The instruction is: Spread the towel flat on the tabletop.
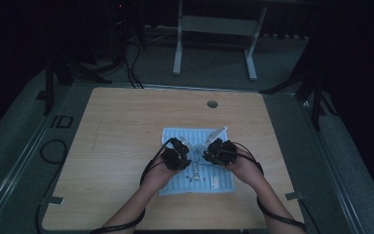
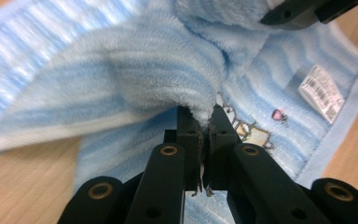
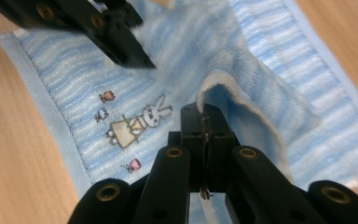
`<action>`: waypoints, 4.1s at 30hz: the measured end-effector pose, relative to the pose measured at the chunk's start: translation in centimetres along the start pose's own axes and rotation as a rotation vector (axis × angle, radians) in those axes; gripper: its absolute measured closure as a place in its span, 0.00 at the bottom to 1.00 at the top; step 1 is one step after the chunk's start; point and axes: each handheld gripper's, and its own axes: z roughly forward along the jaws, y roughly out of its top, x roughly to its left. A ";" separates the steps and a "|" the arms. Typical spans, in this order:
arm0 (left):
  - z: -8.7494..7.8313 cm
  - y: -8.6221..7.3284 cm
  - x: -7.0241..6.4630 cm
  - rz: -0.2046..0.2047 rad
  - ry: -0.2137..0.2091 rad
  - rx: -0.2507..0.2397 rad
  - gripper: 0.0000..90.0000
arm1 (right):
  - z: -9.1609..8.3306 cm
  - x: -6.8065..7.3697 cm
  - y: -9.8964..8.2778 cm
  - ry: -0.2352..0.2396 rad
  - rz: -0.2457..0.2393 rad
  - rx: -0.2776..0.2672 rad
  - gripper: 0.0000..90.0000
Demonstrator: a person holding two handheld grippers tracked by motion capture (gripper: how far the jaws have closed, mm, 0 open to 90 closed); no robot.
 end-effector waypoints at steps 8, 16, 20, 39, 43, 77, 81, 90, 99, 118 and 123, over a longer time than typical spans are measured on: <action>-4.0 -0.4 1.2 -0.033 -0.019 -0.053 0.96 | -2.7 -1.2 -1.7 -0.031 0.052 -0.049 0.98; -5.7 -1.4 6.1 -0.172 -0.002 -0.054 0.96 | -4.2 -4.5 -4.2 -0.049 0.198 -0.094 0.98; -5.2 -1.9 8.1 -0.220 0.029 -0.033 0.95 | -4.0 -6.2 -5.7 -0.036 0.268 -0.092 0.98; -3.5 -3.1 10.1 -0.272 0.075 -0.006 0.49 | -1.8 -8.3 -8.9 -0.090 0.409 -0.031 0.73; -4.9 -3.7 7.3 -0.194 0.008 -0.036 0.49 | -2.6 -6.4 -9.0 -0.042 0.373 -0.069 0.74; 2.6 -2.2 4.3 -0.083 -0.042 0.055 0.52 | 2.6 -6.0 -9.2 -0.054 0.322 0.006 0.72; 3.2 -1.3 4.6 -0.086 -0.024 0.055 0.52 | 2.8 -7.5 -9.0 -0.051 0.355 0.009 0.72; 2.2 -0.9 3.2 -0.037 -0.068 0.047 0.47 | 1.7 -7.5 -8.8 -0.024 0.351 0.008 0.68; 0.7 -3.7 0.2 0.029 -0.082 0.048 0.41 | -1.0 -2.8 -12.3 -0.017 0.247 -0.006 0.62; 2.3 -3.5 0.1 0.102 0.069 0.068 0.87 | -0.2 -1.9 -13.4 -0.125 0.193 0.004 0.96; 2.2 -3.2 -0.1 0.099 0.079 0.069 0.94 | -0.1 -1.6 -12.8 -0.149 0.181 0.020 0.98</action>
